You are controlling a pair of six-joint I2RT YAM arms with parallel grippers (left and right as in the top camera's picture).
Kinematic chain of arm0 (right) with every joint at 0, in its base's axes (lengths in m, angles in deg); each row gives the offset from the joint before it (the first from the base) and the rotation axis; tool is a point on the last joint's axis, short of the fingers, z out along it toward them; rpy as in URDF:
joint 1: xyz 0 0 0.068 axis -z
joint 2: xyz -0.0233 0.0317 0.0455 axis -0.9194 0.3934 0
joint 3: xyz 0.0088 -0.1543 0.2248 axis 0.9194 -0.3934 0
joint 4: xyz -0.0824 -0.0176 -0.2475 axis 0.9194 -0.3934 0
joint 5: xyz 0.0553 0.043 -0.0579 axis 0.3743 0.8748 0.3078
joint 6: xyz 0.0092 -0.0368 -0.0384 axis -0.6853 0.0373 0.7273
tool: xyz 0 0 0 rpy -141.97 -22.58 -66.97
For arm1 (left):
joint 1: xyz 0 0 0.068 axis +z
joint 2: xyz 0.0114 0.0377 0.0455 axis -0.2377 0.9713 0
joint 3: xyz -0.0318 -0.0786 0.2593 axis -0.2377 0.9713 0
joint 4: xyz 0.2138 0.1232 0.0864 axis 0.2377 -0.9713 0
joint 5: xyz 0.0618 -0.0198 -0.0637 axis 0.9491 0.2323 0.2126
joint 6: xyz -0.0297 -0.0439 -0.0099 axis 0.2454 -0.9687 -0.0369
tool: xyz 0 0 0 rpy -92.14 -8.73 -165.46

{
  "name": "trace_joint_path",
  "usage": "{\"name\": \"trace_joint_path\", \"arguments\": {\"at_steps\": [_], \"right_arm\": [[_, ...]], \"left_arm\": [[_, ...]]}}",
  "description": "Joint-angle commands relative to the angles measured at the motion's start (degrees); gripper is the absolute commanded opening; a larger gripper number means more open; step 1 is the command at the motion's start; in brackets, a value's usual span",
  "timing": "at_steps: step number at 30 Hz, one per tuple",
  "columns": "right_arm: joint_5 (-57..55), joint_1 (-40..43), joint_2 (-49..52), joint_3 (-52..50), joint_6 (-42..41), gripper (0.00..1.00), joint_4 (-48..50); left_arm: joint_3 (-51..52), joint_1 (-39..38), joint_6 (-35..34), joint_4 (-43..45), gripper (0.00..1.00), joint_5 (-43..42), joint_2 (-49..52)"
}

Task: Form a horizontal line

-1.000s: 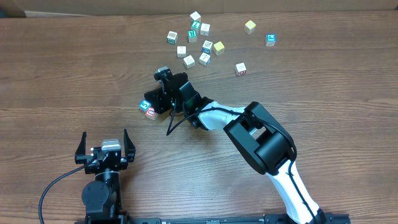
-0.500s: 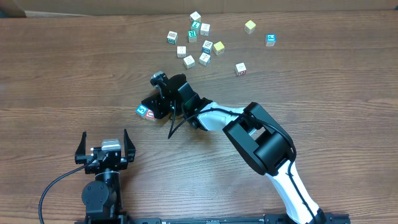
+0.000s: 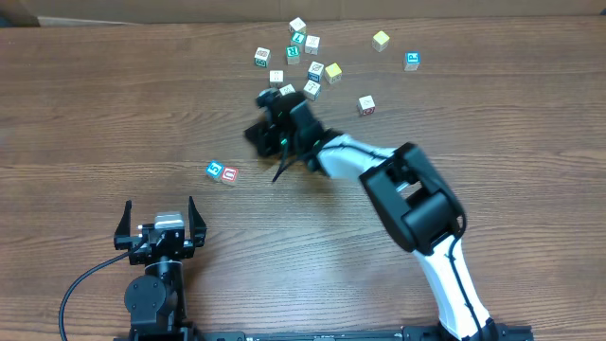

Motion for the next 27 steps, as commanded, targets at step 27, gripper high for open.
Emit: {"name": "trace_joint_path", "arguments": {"at_steps": [27], "right_arm": [[19.3, -4.4, -4.4, 1.7, -16.3, 0.04, -29.4]], "left_arm": [[0.2, -0.4, 1.1, 0.0, 1.00, 0.5, -0.3]]}}
